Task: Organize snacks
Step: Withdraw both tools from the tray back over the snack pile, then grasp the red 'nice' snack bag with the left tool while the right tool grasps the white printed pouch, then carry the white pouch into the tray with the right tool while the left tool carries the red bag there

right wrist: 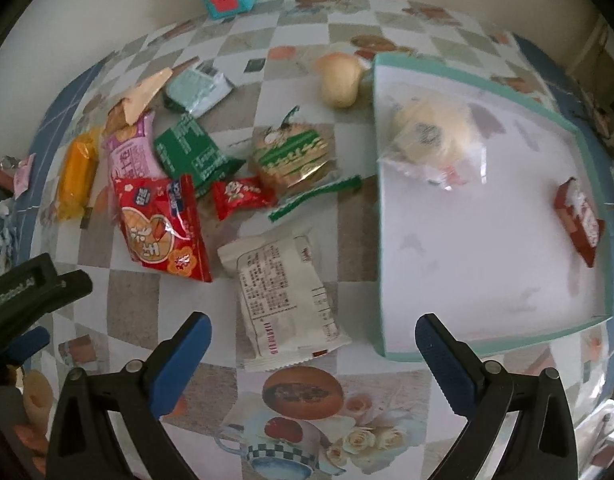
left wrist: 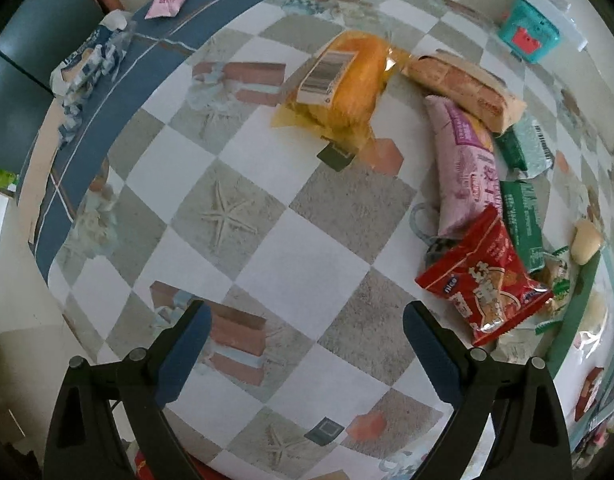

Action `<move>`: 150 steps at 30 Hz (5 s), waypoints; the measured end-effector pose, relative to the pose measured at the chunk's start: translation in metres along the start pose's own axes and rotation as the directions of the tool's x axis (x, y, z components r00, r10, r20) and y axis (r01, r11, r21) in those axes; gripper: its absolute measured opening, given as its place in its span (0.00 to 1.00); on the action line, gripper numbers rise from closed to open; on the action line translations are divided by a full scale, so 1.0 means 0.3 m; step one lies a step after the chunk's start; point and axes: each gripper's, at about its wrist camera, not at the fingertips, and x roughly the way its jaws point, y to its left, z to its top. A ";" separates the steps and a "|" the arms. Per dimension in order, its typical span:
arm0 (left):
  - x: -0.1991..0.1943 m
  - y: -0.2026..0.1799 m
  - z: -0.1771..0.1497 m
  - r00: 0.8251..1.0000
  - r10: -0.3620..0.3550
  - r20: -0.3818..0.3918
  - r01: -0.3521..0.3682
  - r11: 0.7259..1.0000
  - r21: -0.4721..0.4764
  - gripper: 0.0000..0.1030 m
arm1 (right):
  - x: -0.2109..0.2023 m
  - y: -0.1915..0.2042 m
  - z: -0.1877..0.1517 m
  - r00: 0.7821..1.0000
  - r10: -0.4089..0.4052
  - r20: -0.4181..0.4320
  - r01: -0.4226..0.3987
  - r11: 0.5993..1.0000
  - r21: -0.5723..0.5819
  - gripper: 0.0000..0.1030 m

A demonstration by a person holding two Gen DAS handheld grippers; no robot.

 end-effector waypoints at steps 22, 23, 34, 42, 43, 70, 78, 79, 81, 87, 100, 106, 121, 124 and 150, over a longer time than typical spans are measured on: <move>0.069 -0.021 0.053 0.999 0.036 -0.031 -0.036 0.999 -0.020 0.94 | -0.035 0.025 0.052 0.998 0.033 0.053 -0.031 0.999 -0.041 0.89; 0.066 -0.021 0.054 0.999 0.035 -0.029 -0.036 0.999 -0.020 0.94 | -0.042 0.033 0.052 0.998 0.039 0.058 -0.036 0.998 -0.049 0.89; 0.040 0.001 0.062 0.999 0.020 -0.032 -0.021 0.999 -0.028 0.94 | 0.049 0.108 0.028 0.999 0.040 -0.010 -0.041 0.991 -0.125 0.85; 0.015 0.005 0.066 1.000 0.005 -0.008 -0.005 1.000 -0.019 0.94 | 0.103 0.072 0.035 1.000 0.004 -0.022 -0.007 0.992 -0.126 0.85; 0.013 0.003 0.067 1.000 0.006 -0.007 -0.006 1.000 -0.017 0.94 | 0.104 0.069 0.031 1.000 -0.009 -0.020 0.006 0.991 -0.134 0.84; -0.105 -0.121 0.087 0.997 -0.047 0.067 0.041 0.996 0.079 0.94 | 0.091 0.102 0.024 1.000 -0.008 0.022 0.012 0.982 -0.191 0.55; -0.123 -0.228 0.072 0.988 -0.148 0.048 0.138 0.974 0.178 0.94 | 0.089 0.066 0.035 1.000 0.014 0.012 -0.012 0.989 -0.145 0.55; -0.122 -0.246 0.070 0.985 -0.169 0.041 0.159 0.969 0.191 0.94 | 0.092 0.062 0.037 1.000 0.015 0.011 -0.013 0.989 -0.147 0.55; -0.112 -0.274 0.069 0.971 -0.240 0.014 0.233 0.954 0.186 0.94 | 0.088 0.054 0.035 1.000 0.017 0.009 -0.016 0.988 -0.152 0.55; -0.087 -0.317 0.085 0.945 -0.326 0.023 0.322 0.940 0.112 0.94 | 0.091 0.033 0.046 1.000 0.030 0.005 -0.029 0.987 -0.159 0.55; 0.071 -0.420 0.116 0.968 -0.244 -0.056 0.249 0.961 0.121 0.94 | 0.079 0.032 0.052 0.999 0.034 0.005 -0.033 0.988 -0.150 0.55; 0.083 -0.414 0.095 0.974 -0.202 -0.103 0.215 0.967 0.139 0.94 | 0.073 0.028 0.056 0.999 0.037 0.005 -0.036 0.989 -0.144 0.55; 0.096 -0.348 -0.004 0.987 -0.109 -0.122 0.133 0.968 0.212 0.70 | 0.071 0.027 0.054 0.999 0.040 0.003 -0.039 0.989 -0.141 0.55; 0.076 -0.345 -0.007 0.991 -0.099 -0.090 0.118 0.964 0.239 0.51 | 0.074 0.028 0.053 0.999 0.038 0.001 -0.037 0.990 -0.138 0.55; -0.318 -0.246 -0.038 0.961 -0.236 0.147 0.194 0.948 0.254 0.49 | -0.214 -0.153 0.107 0.972 0.095 0.214 -0.101 0.995 0.017 0.54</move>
